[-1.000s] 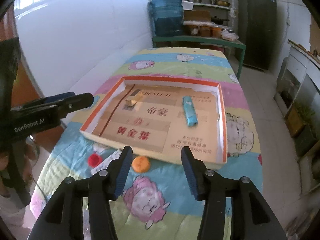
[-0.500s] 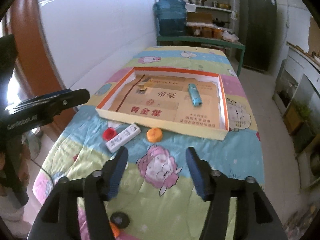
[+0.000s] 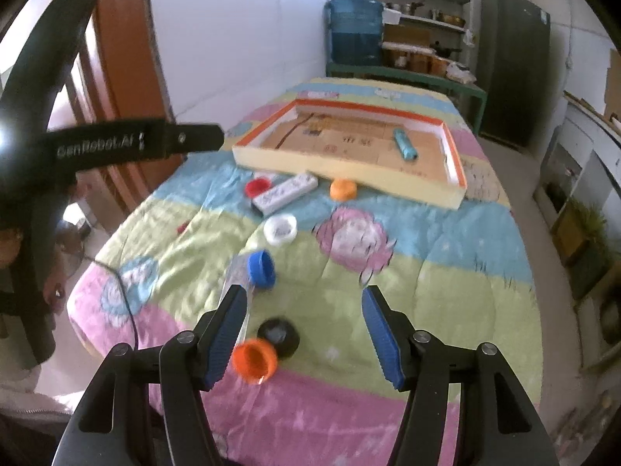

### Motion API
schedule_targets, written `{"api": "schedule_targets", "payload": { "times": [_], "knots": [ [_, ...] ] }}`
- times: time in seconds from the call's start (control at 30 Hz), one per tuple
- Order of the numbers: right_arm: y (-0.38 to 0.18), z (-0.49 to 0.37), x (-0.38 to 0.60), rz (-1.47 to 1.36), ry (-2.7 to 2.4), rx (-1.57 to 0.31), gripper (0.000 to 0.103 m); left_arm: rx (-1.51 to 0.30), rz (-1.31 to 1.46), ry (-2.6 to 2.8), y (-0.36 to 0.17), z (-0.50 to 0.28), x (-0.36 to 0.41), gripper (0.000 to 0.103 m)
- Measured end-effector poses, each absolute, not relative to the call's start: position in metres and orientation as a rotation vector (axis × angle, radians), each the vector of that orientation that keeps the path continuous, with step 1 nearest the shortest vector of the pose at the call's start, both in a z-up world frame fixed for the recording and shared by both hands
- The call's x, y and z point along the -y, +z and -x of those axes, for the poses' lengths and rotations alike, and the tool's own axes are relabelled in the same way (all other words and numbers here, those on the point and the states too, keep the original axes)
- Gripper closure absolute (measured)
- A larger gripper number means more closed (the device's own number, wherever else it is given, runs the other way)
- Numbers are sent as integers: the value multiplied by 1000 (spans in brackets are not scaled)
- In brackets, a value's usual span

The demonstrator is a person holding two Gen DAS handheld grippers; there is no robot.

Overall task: Organize rigid objects
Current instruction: 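Grasp the orange bottle cap with the right tool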

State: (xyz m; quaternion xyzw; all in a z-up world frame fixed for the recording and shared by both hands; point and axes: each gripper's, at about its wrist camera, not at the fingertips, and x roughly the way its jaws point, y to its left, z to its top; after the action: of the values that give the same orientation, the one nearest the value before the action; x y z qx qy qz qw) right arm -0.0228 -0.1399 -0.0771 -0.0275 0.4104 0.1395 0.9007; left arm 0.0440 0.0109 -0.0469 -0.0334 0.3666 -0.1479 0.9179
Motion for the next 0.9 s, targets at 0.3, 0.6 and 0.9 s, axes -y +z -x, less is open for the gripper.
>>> {"api": "schedule_targets", "payload": {
  "times": [0.3, 0.6, 0.9],
  "knots": [
    [-101, 51, 122, 141, 330, -878, 40, -772, 101, -311, -64, -30, -14, 39],
    [-121, 55, 116, 166, 333, -879, 45, -793, 113, -299, -82, -17, -19, 39],
    [-128, 54, 103, 270, 315, -823, 71, -830, 100, -311, -95, -13, -14, 39]
  ]
}}
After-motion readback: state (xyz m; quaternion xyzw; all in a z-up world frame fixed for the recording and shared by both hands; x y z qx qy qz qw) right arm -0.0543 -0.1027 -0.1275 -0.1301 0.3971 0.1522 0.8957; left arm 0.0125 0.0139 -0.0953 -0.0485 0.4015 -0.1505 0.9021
